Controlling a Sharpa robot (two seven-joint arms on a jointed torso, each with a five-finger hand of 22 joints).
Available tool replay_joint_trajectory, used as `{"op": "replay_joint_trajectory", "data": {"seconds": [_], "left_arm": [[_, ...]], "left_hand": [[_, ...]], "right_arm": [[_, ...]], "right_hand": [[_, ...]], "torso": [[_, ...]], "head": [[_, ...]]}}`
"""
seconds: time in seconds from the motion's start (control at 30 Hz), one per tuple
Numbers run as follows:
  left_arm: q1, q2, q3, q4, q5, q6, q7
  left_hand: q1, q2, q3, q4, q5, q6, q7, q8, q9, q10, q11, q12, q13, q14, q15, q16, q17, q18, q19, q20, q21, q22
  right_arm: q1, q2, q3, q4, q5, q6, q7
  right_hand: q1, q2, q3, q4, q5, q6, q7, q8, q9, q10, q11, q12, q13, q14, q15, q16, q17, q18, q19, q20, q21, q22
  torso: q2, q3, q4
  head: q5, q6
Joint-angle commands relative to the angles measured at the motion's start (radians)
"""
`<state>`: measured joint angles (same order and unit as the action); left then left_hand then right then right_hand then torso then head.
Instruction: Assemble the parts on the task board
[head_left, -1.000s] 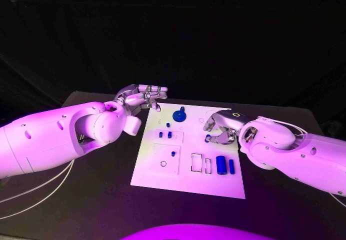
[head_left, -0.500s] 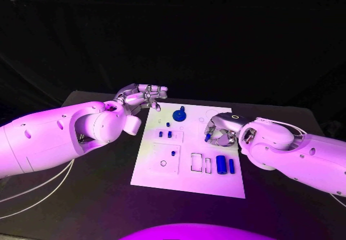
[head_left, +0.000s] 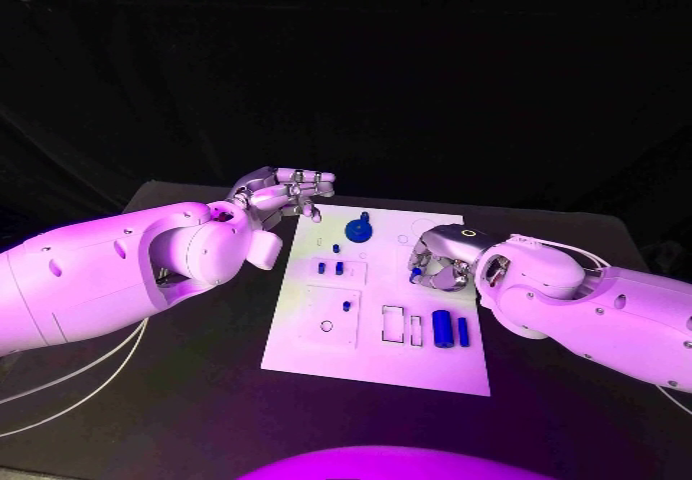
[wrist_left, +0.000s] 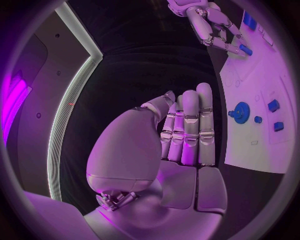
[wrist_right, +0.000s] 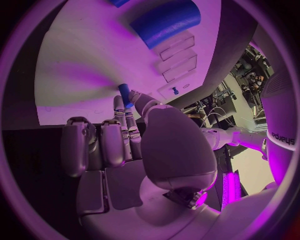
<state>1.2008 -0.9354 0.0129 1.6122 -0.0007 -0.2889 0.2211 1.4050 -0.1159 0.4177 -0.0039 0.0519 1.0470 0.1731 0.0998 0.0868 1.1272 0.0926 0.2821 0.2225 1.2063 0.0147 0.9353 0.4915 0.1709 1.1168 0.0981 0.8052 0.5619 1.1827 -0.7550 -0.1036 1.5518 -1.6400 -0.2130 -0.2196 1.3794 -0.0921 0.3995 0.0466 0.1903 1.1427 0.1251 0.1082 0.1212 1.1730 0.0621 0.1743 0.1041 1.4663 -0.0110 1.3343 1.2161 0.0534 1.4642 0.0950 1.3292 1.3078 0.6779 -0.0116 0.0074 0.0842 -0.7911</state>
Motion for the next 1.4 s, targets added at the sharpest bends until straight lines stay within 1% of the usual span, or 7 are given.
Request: {"op": "replay_joint_trajectory", "data": {"seconds": [0.03,0.3,0.4,0.57,0.83,1.07,1.4], "left_arm": [[0.001,0.002,0.001,0.002,-0.003,0.017,0.003],[0.001,0.002,0.001,-0.002,-0.003,0.018,0.002],[0.001,0.002,0.001,-0.004,-0.003,0.019,0.003],[0.001,0.003,0.0,-0.006,-0.003,0.02,0.004],[0.001,0.006,0.0,-0.008,-0.003,0.022,0.004],[0.001,0.011,0.0,-0.009,-0.003,0.024,0.004],[0.001,0.016,-0.002,-0.01,-0.003,0.026,0.002]], "left_hand": [[-0.009,0.0,-0.004,-0.001,0.0,-0.005,0.0,0.003,-0.001,-0.01,0.0,0.006,-0.001,-0.005,-0.002,-0.002,-0.001,0.013,0.005,0.002,-0.003,-0.001],[-0.008,0.001,-0.003,-0.002,0.0,-0.006,0.0,0.004,-0.001,-0.01,0.0,0.006,-0.001,-0.005,-0.002,-0.002,-0.001,0.013,0.005,0.002,-0.003,-0.001],[-0.008,0.001,-0.003,-0.002,0.0,-0.006,0.0,0.004,-0.001,-0.01,0.001,0.006,-0.001,-0.005,-0.002,-0.002,-0.002,0.013,0.005,0.002,-0.004,-0.002],[-0.01,0.0,-0.004,-0.001,-0.001,-0.006,0.0,0.004,-0.001,-0.011,0.001,0.007,-0.001,-0.005,-0.001,-0.002,-0.002,0.013,0.006,0.002,-0.004,-0.002],[-0.01,0.0,-0.004,-0.001,-0.001,-0.006,0.0,0.004,-0.001,-0.011,0.001,0.007,-0.001,-0.005,-0.001,-0.002,-0.002,0.013,0.006,0.002,-0.004,-0.002],[-0.009,0.0,-0.004,-0.002,-0.001,-0.006,0.0,0.004,-0.002,-0.011,0.001,0.007,-0.001,-0.005,-0.002,-0.002,-0.002,0.013,0.006,0.002,-0.004,-0.002],[-0.009,0.0,-0.004,-0.003,0.0,-0.006,0.0,0.005,-0.002,-0.011,0.001,0.008,-0.001,-0.005,-0.002,-0.002,-0.002,0.013,0.006,0.002,-0.004,-0.002]], "right_arm": [[-0.004,0.003,-0.001,-0.002,-0.03,-0.027,-0.02],[-0.003,-0.025,0.002,0.038,0.006,-0.082,-0.02],[0.007,-0.049,0.005,0.074,0.041,-0.093,-0.017],[0.023,-0.075,0.011,0.14,0.063,-0.107,-0.014],[0.025,-0.051,0.013,0.214,0.065,-0.114,-0.002],[-0.014,0.034,0.005,0.23,0.041,-0.111,0.018],[-0.076,0.13,-0.003,0.173,0.018,-0.107,0.041]], "right_hand": [[0.016,0.019,0.013,-0.005,-0.012,0.011,-0.003,0.008,0.008,0.016,-0.001,0.0,0.002,0.039,-0.006,0.006,0.002,-0.005,0.016,-0.005,0.007,0.189],[0.025,0.014,0.025,-0.021,-0.003,0.015,0.0,0.009,0.012,0.027,-0.001,-0.009,0.003,0.039,-0.007,0.009,0.003,-0.007,0.018,-0.008,0.014,0.192],[0.022,0.008,0.025,-0.023,0.005,0.013,0.002,0.008,0.013,0.027,0.0,-0.014,0.003,0.038,-0.006,0.008,0.001,-0.006,0.017,-0.007,0.011,0.192],[0.02,0.005,0.025,-0.023,0.007,0.013,0.002,0.008,0.014,0.028,0.001,-0.016,0.003,0.038,-0.005,0.008,0.002,-0.006,0.018,-0.007,0.012,0.193],[0.02,0.003,0.026,-0.026,0.013,0.013,0.002,0.007,0.014,0.03,0.0,-0.018,0.003,0.038,-0.005,0.009,0.002,-0.006,0.018,-0.007,0.013,0.193],[0.021,0.002,0.028,-0.028,0.017,0.013,0.003,0.007,0.015,0.03,0.001,-0.02,0.003,0.038,-0.005,0.008,0.0,-0.006,0.017,-0.007,0.01,0.193],[0.02,0.002,0.03,-0.029,0.021,0.012,0.004,0.006,0.015,0.03,0.001,-0.023,0.003,0.037,-0.005,0.007,-0.001,-0.005,0.016,-0.007,0.007,0.192]], "torso": [[0.0,0.0,0.0002],[-0.002,-0.0003,0.0001],[-0.003,-0.0003,-0.0004],[-0.001,-0.0006,-0.0002],[-0.001,-0.0004,-0.0005],[0.0,-0.0003,0.0],[0.001,-0.0017,0.0004]], "head": [[-0.001,-0.001],[0.002,0.0],[0.002,0.006],[0.004,0.005],[0.014,0.002],[0.026,-0.004],[0.045,-0.013]]}}
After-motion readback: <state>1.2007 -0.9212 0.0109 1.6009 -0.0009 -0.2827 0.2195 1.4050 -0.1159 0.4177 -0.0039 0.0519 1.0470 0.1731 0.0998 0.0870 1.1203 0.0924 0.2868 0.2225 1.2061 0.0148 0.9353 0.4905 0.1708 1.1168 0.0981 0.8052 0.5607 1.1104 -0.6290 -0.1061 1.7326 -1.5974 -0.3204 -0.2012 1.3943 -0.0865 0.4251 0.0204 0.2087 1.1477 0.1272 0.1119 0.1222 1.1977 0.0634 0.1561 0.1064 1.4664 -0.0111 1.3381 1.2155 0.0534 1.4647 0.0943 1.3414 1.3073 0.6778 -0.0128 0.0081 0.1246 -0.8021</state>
